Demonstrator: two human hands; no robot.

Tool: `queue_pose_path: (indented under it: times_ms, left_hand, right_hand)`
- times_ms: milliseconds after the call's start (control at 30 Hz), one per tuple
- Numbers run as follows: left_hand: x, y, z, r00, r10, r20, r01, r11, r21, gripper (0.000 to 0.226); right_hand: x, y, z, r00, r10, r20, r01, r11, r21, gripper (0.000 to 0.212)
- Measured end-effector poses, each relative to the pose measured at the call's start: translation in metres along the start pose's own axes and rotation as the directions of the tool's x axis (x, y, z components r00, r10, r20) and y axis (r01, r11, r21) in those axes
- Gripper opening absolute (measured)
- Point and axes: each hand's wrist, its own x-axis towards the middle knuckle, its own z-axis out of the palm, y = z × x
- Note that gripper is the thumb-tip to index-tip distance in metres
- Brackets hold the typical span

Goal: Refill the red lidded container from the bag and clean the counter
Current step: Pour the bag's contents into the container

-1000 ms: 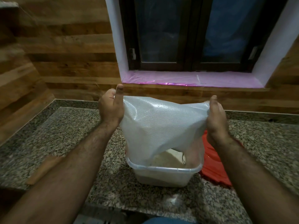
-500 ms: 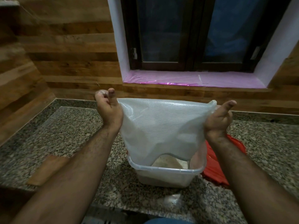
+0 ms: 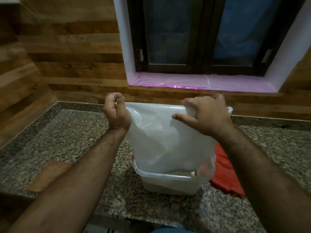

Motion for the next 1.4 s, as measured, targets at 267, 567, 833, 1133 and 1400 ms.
queue_pose_path:
  times_ms: [267, 567, 833, 1133, 1400]
  left_hand:
    - [0.002, 0.014, -0.002, 0.995, 0.023, 0.097, -0.030, 0.997, 0.074, 0.030]
    - [-0.024, 0.071, -0.023, 0.543, 0.034, 0.839, -0.733, 0.508, 0.453, 0.092]
    - [-0.025, 0.072, -0.032, 0.629, -0.031, 0.777, -0.686, 0.449, 0.573, 0.109]
    - [-0.032, 0.076, -0.034, 0.602, -0.064, 0.796, -0.672, 0.499, 0.548, 0.116]
    - [-0.035, 0.078, -0.031, 0.522, -0.137, 0.842, -0.718, 0.463, 0.520, 0.116]
  right_hand:
    - [0.023, -0.021, 0.009, 0.984, -0.150, 0.093, 0.139, 0.984, 0.112, 0.034]
    - [0.025, -0.023, 0.018, 0.985, -0.172, 0.006, 0.172, 0.985, 0.020, 0.033]
    - [0.019, -0.022, 0.023, 0.986, -0.143, -0.086, 0.147, 0.988, 0.046, 0.039]
    - [0.018, -0.022, 0.023, 0.991, -0.082, -0.107, 0.088, 0.995, 0.054, 0.039]
    - [0.018, -0.024, 0.025, 0.985, -0.110, -0.136, 0.111, 0.994, 0.001, 0.039]
